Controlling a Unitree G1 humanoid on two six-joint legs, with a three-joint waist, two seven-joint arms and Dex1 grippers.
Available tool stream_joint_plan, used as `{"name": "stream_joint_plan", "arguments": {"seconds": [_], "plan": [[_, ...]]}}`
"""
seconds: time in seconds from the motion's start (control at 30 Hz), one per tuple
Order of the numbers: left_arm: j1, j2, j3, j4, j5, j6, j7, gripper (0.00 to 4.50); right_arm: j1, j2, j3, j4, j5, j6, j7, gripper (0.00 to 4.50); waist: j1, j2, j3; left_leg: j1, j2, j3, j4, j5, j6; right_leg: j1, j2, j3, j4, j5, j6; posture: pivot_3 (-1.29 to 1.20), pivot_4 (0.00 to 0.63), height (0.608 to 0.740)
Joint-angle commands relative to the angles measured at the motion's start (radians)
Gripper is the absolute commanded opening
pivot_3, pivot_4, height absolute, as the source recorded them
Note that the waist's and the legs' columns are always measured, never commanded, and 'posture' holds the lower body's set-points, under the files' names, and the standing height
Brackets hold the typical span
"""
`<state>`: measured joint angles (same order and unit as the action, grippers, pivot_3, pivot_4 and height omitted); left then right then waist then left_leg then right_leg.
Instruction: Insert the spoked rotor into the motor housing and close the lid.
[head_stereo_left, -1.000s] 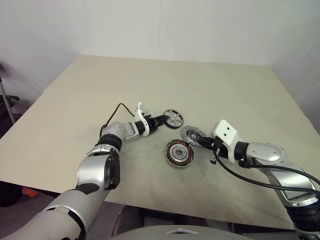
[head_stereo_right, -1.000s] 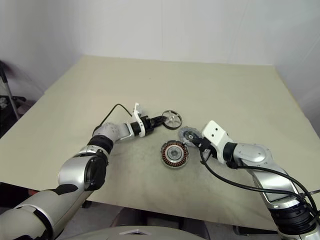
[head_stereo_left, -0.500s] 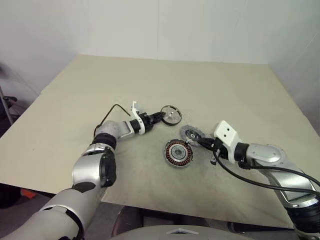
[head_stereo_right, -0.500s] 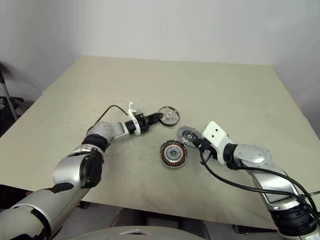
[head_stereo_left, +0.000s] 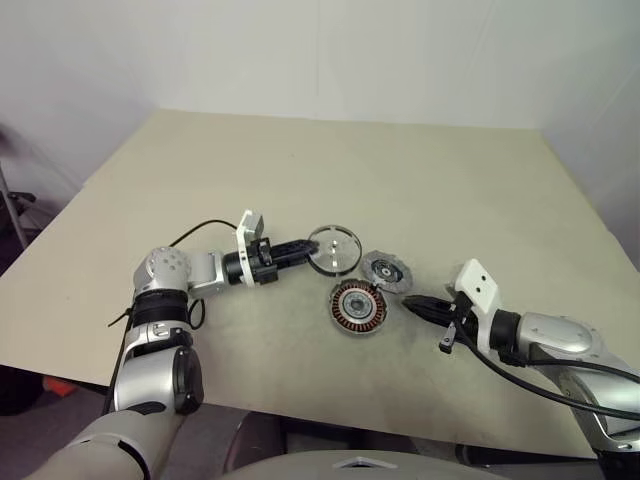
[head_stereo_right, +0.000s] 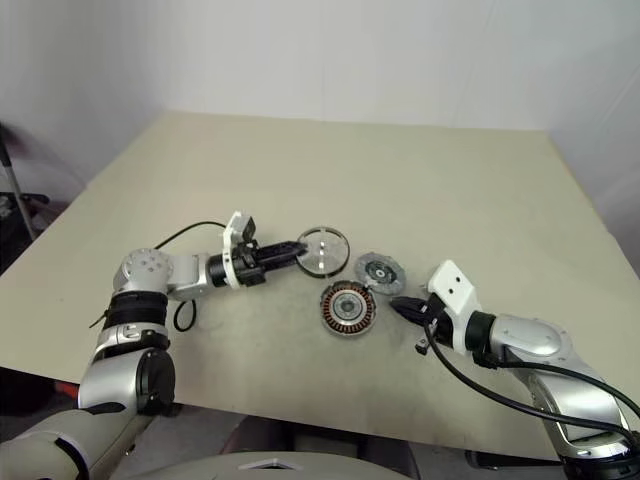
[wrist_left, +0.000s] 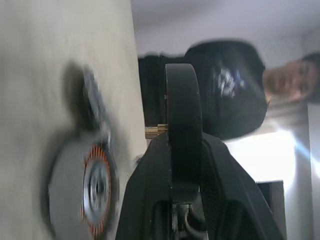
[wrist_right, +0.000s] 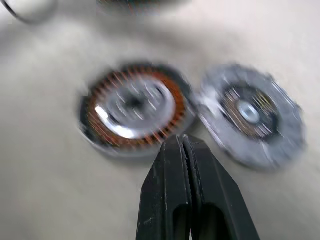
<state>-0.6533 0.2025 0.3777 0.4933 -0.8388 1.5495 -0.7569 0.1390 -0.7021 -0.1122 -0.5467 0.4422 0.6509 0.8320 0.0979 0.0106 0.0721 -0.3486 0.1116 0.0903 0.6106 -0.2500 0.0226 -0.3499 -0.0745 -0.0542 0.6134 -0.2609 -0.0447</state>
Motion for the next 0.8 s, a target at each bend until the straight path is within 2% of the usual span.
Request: {"name": "stream_joint_plan", "arguments": {"seconds": [0.03, 0.47, 0.8], "plan": [[0.018, -0.011, -0.032, -0.036, -0.013, -0.001, -0.002, 0.4, 0.014, 0.017, -0.046, -0.006, 0.069, -0.034, 0.029, 0.0, 0.0, 0.0, 0.0, 0.0, 0.0, 0.0, 0.0, 0.0, 0.0, 0.001, 0.0, 0.0, -0.001, 0.0, 0.0, 0.0, 0.0, 0.74], [0.032, -0.042, -0.125, 0.003, 0.015, -0.073, -0.011, 0.4, 0.108, 0.032, -0.028, 0.051, 0.097, -0.09, 0.068, 0.0, -0.001, 0.0, 0.0, -0.001, 0.0, 0.0, 0.0, 0.0, 0.001, 0.0, 0.0, 0.0, -0.004, 0.0, 0.0, 0.0, 0.0, 0.74], [0.045, -0.072, -0.147, 0.002, 0.005, -0.054, -0.02, 0.4, 0.138, 0.035, -0.012, 0.082, 0.081, -0.112, 0.071, 0.0, -0.001, 0.0, 0.0, -0.001, 0.0, 0.0, 0.0, 0.0, 0.001, 0.0, 0.0, -0.001, -0.005, 0.0, 0.0, 0.0, 0.0, 0.74]]}}
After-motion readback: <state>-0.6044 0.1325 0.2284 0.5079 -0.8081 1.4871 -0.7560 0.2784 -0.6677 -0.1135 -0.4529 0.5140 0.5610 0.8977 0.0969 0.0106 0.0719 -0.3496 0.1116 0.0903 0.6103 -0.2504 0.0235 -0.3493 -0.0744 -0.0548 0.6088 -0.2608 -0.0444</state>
